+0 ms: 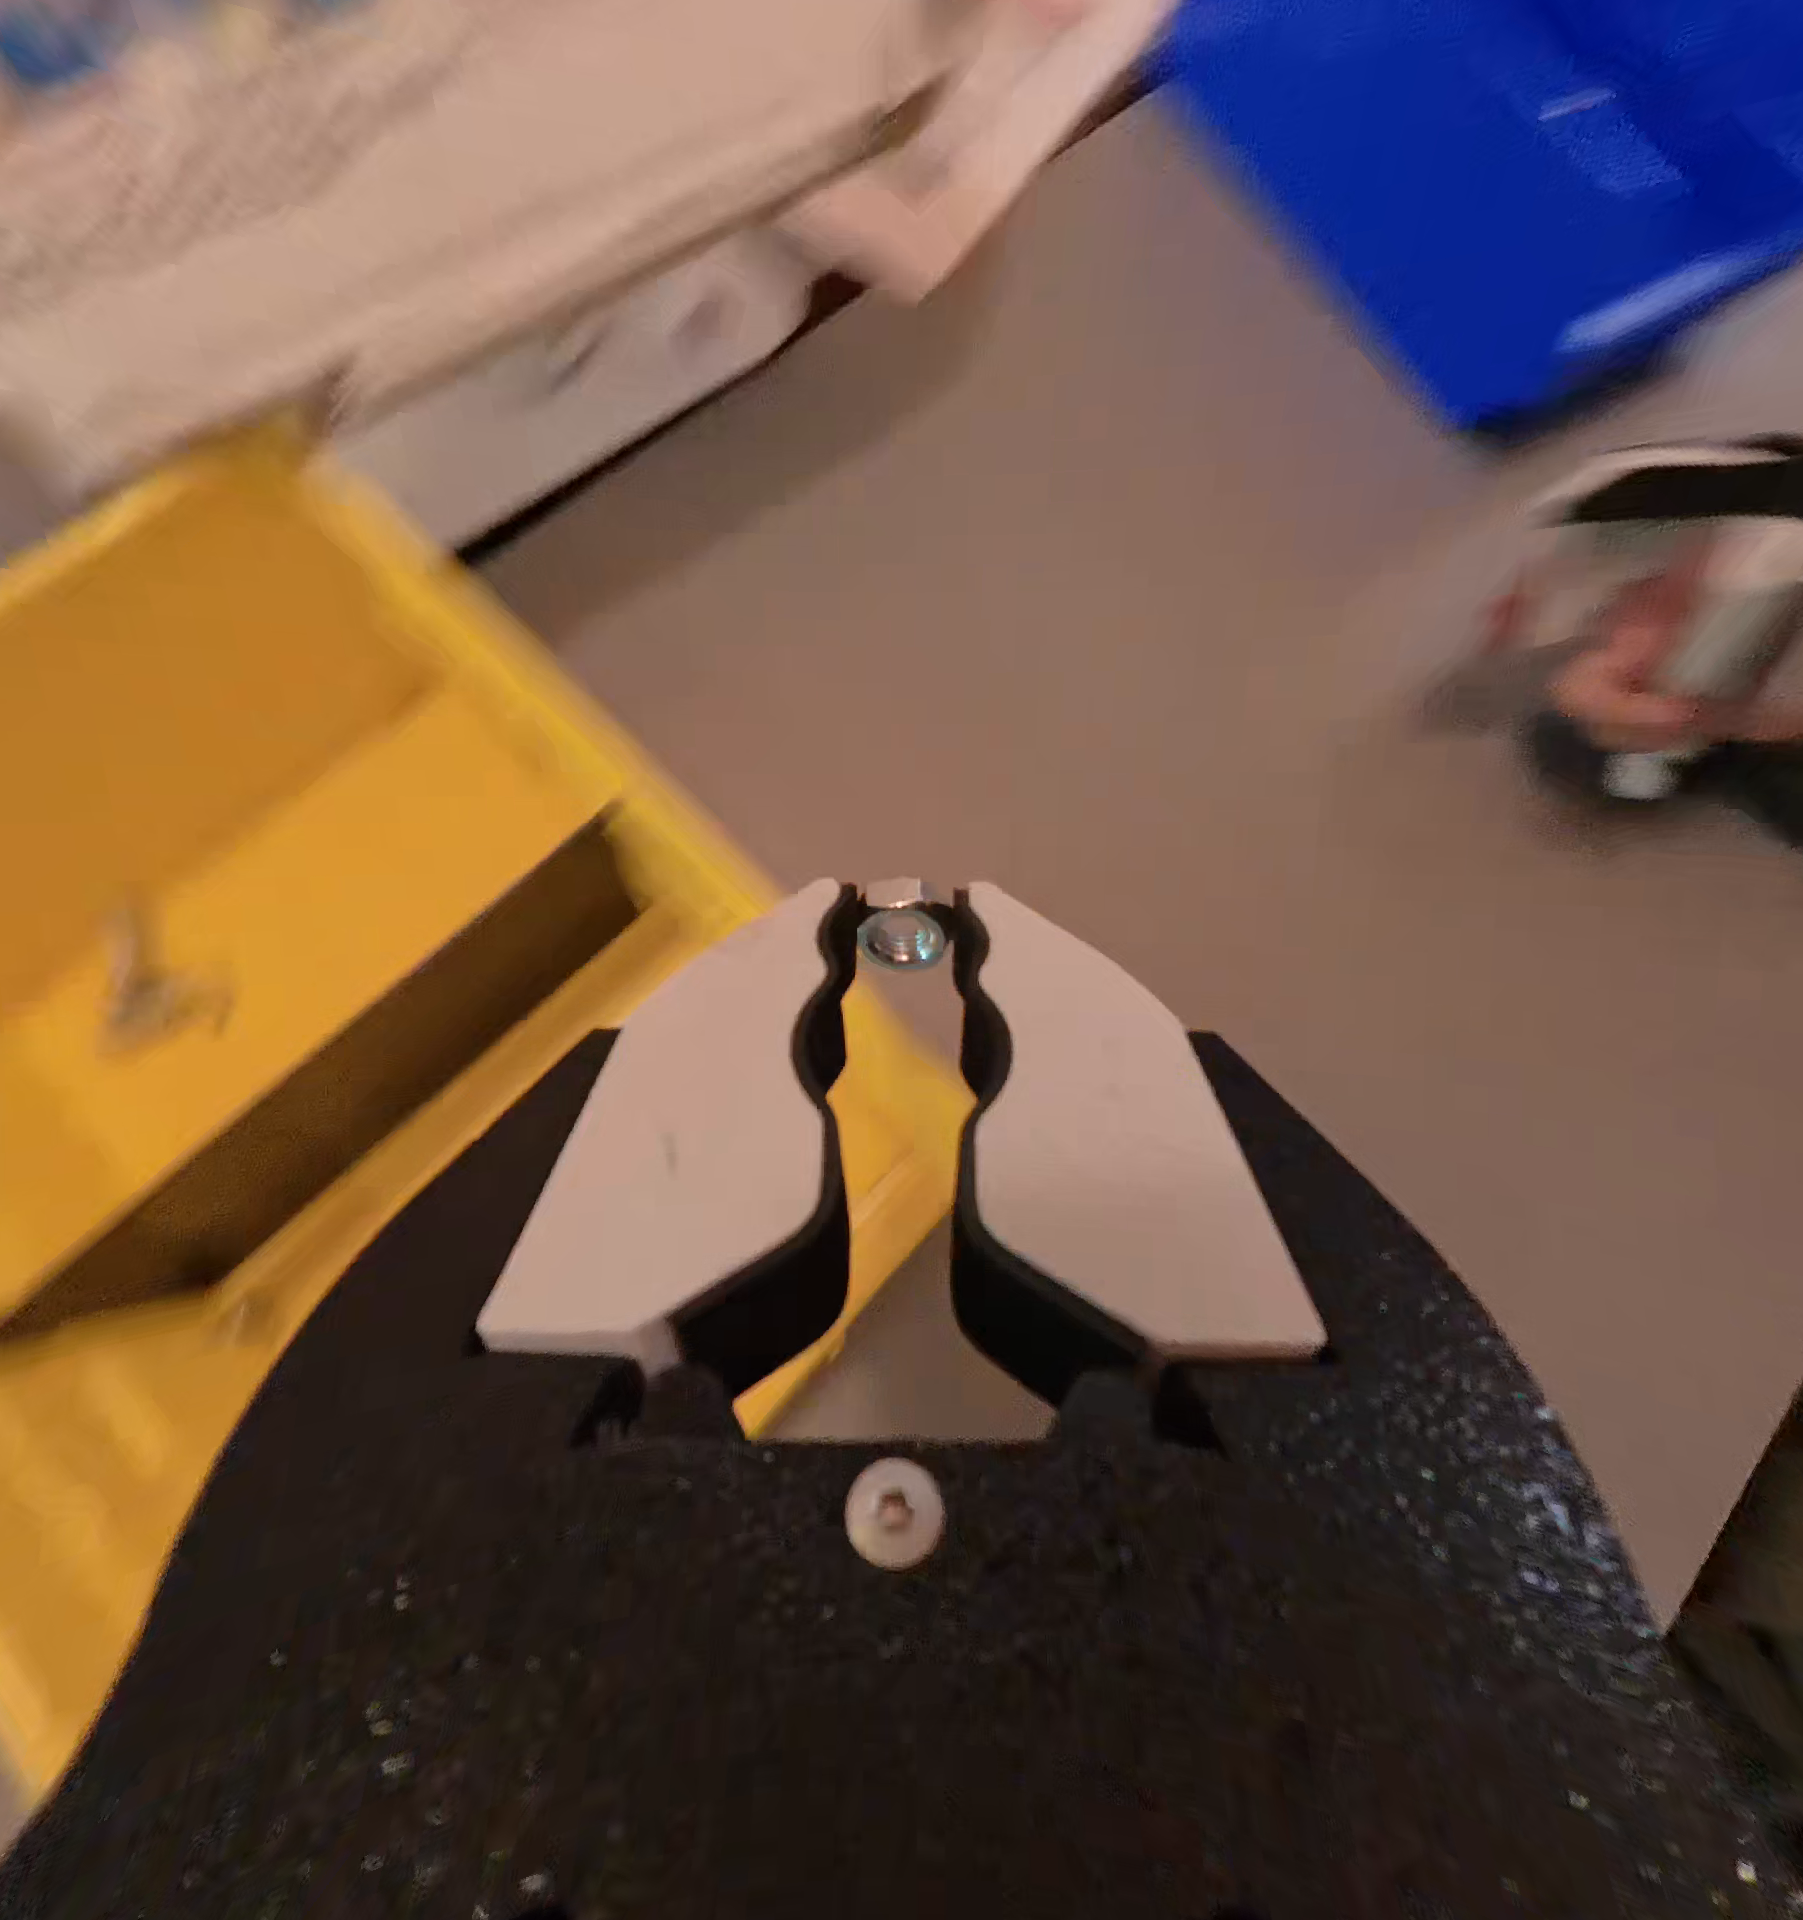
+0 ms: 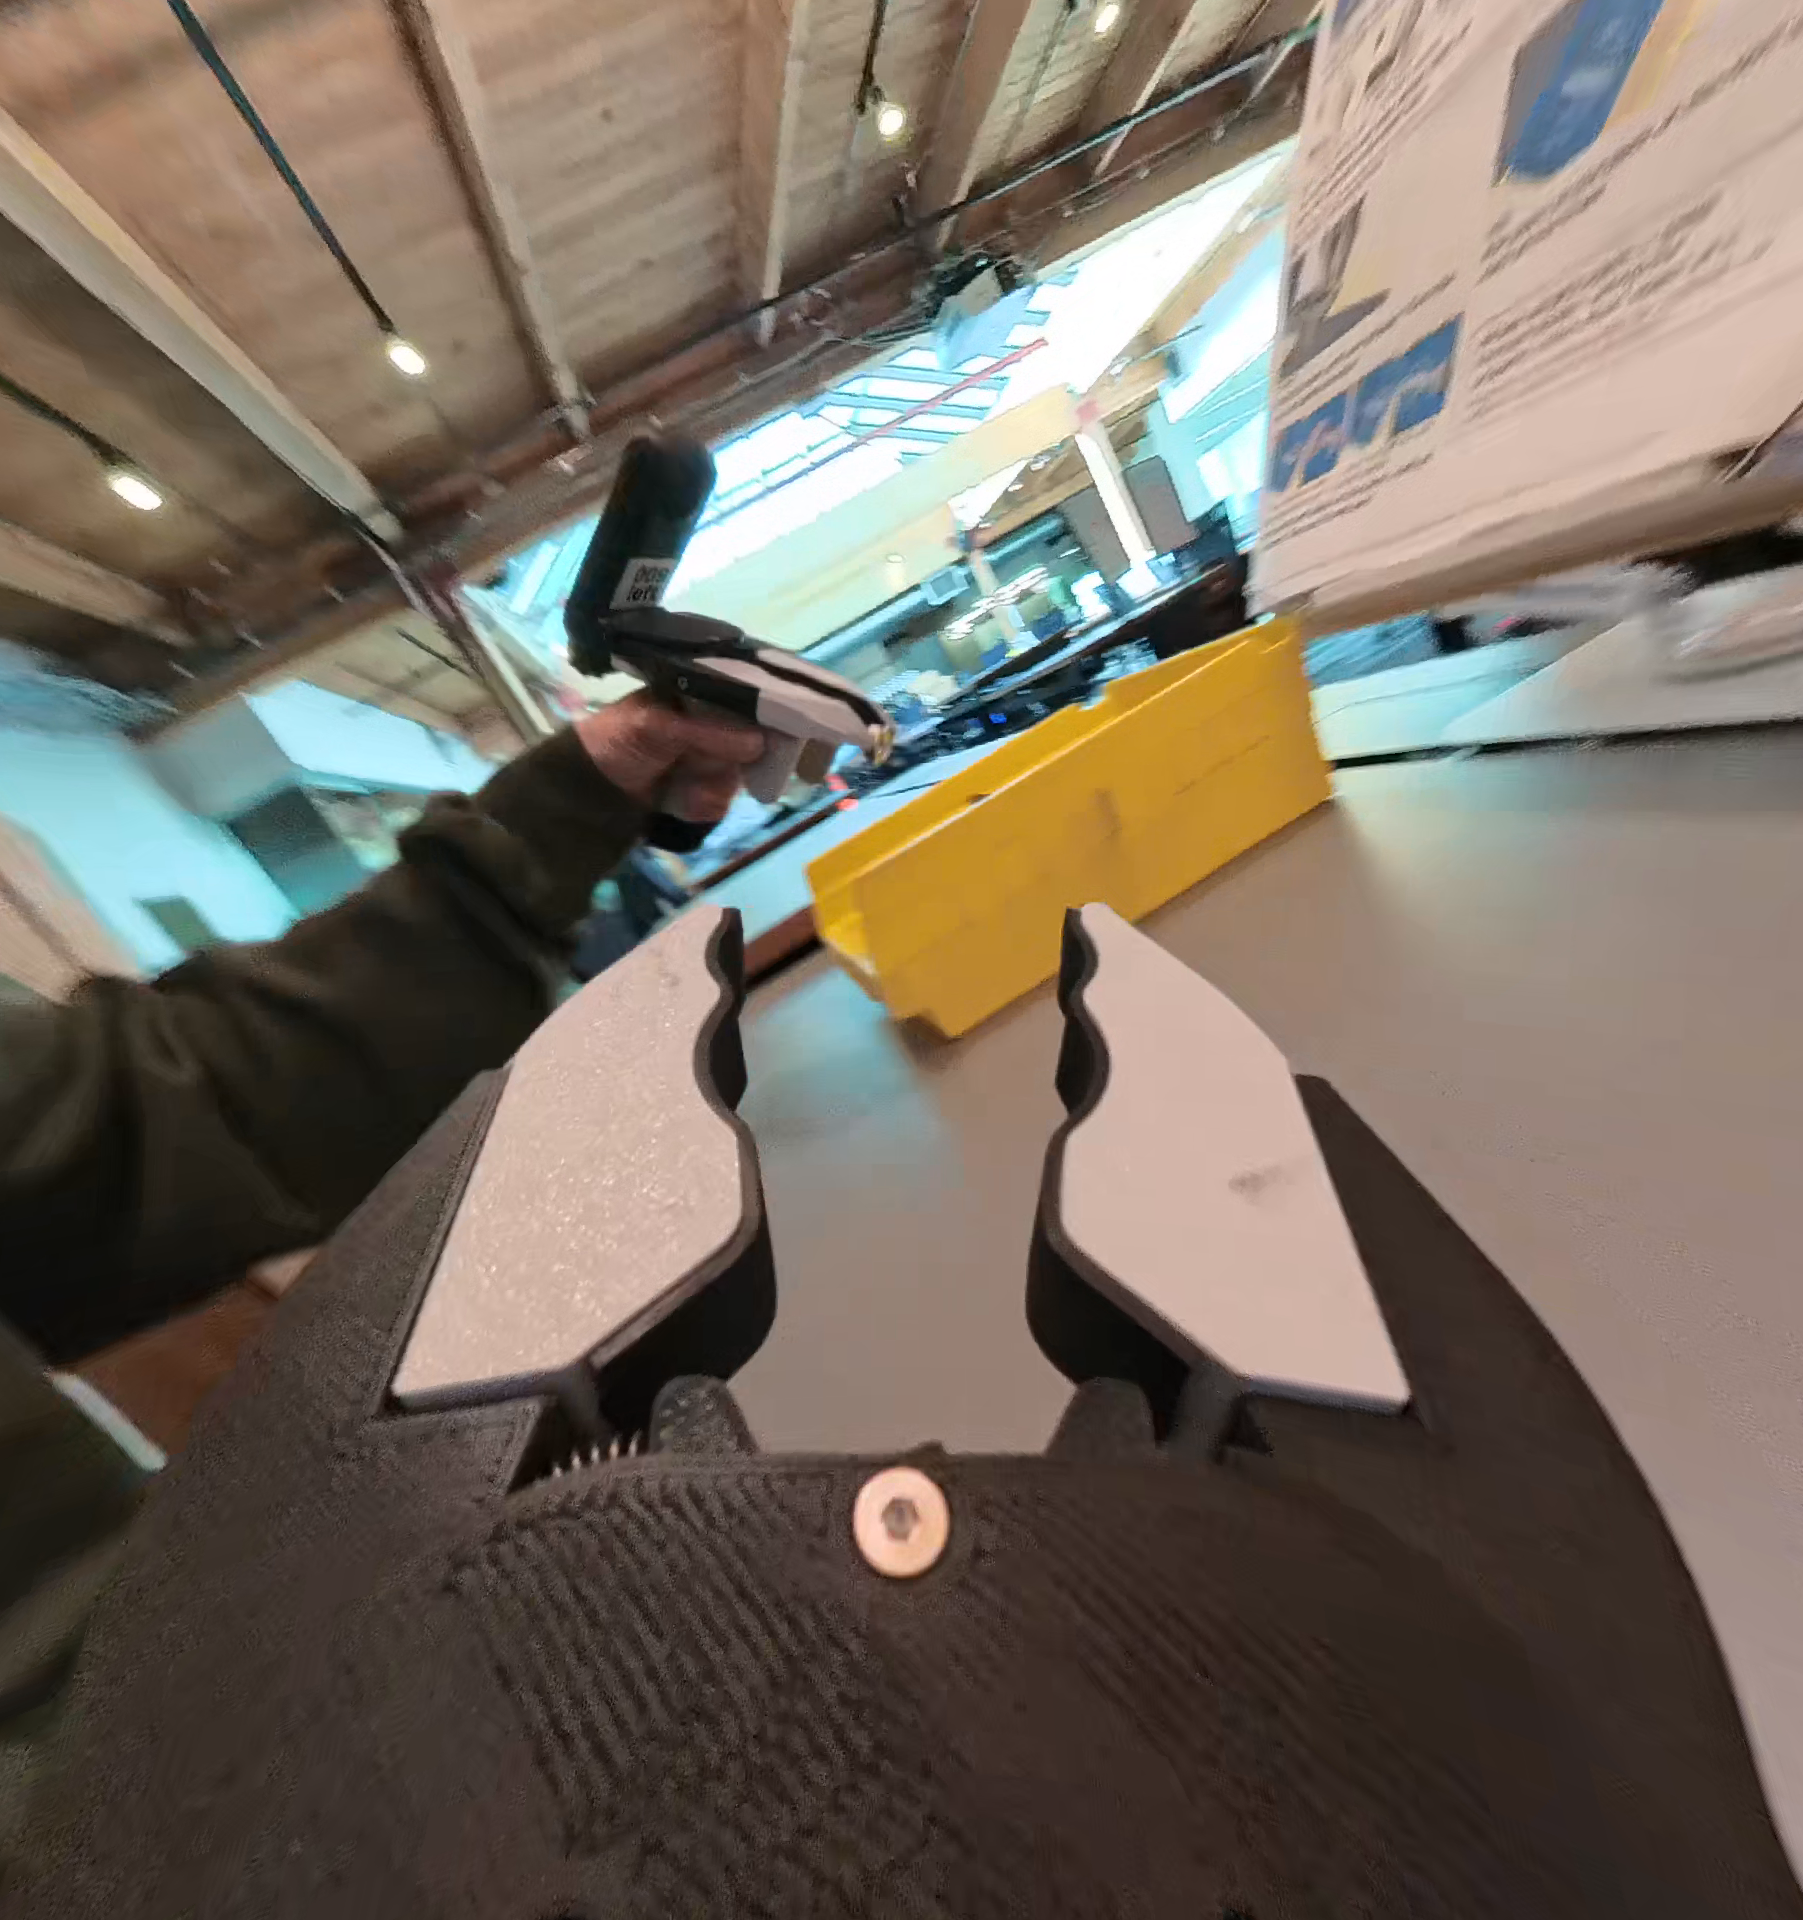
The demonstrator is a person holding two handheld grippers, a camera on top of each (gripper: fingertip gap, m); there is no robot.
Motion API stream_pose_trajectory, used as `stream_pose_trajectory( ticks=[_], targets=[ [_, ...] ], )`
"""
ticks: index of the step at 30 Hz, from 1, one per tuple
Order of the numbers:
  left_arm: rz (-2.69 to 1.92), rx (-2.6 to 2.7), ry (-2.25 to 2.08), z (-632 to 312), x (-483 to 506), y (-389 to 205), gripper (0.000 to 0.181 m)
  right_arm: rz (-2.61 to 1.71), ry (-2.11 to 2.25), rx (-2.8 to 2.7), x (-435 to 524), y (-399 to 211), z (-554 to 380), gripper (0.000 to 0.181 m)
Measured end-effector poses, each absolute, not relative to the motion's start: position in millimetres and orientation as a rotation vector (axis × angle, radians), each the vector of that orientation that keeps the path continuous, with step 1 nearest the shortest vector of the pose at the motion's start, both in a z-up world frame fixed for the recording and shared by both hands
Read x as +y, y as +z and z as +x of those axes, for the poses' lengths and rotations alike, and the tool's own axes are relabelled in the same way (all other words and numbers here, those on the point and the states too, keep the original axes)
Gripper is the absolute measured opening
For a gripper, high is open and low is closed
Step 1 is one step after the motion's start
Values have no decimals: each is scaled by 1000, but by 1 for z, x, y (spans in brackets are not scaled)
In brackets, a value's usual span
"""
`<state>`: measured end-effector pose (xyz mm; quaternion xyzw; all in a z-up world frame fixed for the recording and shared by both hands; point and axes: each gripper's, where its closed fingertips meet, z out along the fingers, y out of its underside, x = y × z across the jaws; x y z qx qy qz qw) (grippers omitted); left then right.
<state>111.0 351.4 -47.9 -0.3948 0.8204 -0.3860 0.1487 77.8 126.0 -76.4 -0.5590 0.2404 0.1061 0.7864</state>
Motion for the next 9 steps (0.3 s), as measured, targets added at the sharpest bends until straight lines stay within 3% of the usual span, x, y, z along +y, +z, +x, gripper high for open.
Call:
stream_pose_trajectory(
  ticks=[1,5,9],
  targets=[
    [-948,2380,-1190,101,324,-40,17,-1184,308,534,131,-77,74,57],
    [-299,2405,-1212,58,234,-44,17,-1130,611,559,154,-82,53,54],
    [50,2405,-1099,33,178,-63,17,-1135,785,532,170,-85,31,54]
  ],
)
